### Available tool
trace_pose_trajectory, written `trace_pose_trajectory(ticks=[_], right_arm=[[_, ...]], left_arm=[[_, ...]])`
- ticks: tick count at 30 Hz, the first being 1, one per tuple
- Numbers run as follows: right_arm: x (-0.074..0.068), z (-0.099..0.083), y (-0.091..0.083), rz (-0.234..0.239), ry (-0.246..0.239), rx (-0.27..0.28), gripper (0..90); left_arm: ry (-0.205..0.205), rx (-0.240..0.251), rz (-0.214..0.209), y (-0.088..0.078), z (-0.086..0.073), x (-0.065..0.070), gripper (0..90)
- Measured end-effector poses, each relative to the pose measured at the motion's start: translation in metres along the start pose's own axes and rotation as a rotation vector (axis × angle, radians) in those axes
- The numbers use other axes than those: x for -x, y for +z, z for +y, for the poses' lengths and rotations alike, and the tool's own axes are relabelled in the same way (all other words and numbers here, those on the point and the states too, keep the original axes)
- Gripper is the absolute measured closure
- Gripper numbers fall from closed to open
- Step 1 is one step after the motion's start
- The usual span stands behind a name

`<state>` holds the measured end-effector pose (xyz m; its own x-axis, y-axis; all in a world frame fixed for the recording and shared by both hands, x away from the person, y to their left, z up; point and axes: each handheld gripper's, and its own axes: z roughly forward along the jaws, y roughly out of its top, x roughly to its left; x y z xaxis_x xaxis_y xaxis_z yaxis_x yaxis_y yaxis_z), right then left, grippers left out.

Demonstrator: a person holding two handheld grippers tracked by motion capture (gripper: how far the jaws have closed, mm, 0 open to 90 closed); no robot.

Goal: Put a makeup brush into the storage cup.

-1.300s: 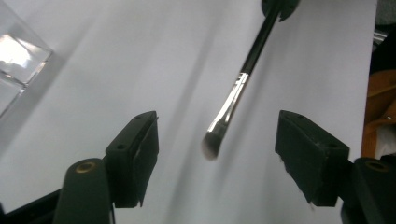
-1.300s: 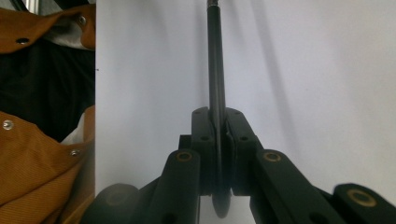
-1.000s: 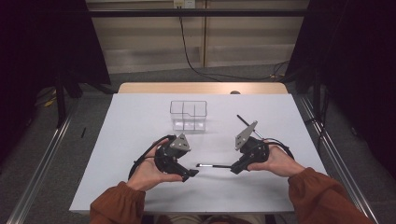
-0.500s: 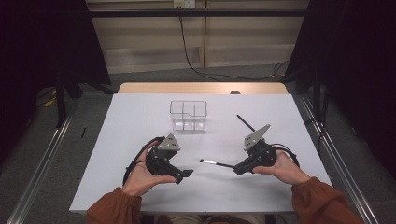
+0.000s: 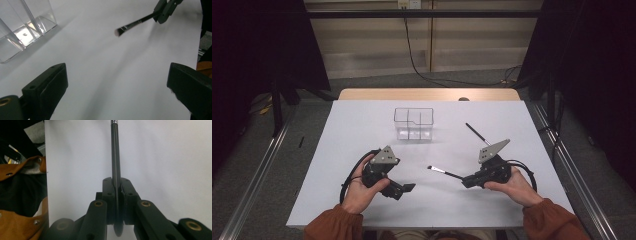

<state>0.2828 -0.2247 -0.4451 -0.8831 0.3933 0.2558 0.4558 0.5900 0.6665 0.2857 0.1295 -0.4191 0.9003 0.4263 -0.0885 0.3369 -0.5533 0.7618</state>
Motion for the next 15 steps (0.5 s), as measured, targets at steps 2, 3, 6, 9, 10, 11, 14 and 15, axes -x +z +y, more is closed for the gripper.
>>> trace_pose_trajectory(ticks=[2,3,6,9,10,11,14,15], right_arm=[[0.0007,-0.0006,-0.0009,0.000,0.006,0.036,83.5],[0.0008,-0.0011,-0.0011,0.000,0.011,0.063,83.5],[0.0001,-0.0018,-0.0007,-0.003,0.012,0.091,83.5],[-0.0002,-0.0045,0.0003,-0.005,0.015,0.108,83.5],[-0.0002,-0.0054,0.0007,-0.003,0.014,0.114,83.5],[-0.0003,-0.0064,0.0009,-0.004,0.016,0.129,83.5],[-0.0005,-0.0077,0.0000,-0.012,0.022,0.156,83.5],[-0.0005,-0.0082,0.0001,-0.012,0.026,0.170,83.5]], left_arm=[[-0.005,0.008,0.024,-0.0004,-0.0004,0.0005,3.2],[-0.006,0.011,0.023,-0.0004,-0.0007,0.0005,3.1],[-0.011,0.025,0.041,0.0000,-0.0023,0.0001,2.7],[-0.026,0.022,0.039,0.0003,-0.0040,-0.0005,2.9],[-0.026,0.025,0.043,0.0002,-0.0044,-0.0003,2.9],[-0.027,0.027,0.044,0.0000,-0.0047,-0.0002,2.9],[-0.028,0.034,0.050,-0.0006,-0.0049,0.0008,2.9],[-0.030,0.040,0.053,-0.0007,-0.0049,0.0010,2.9]])
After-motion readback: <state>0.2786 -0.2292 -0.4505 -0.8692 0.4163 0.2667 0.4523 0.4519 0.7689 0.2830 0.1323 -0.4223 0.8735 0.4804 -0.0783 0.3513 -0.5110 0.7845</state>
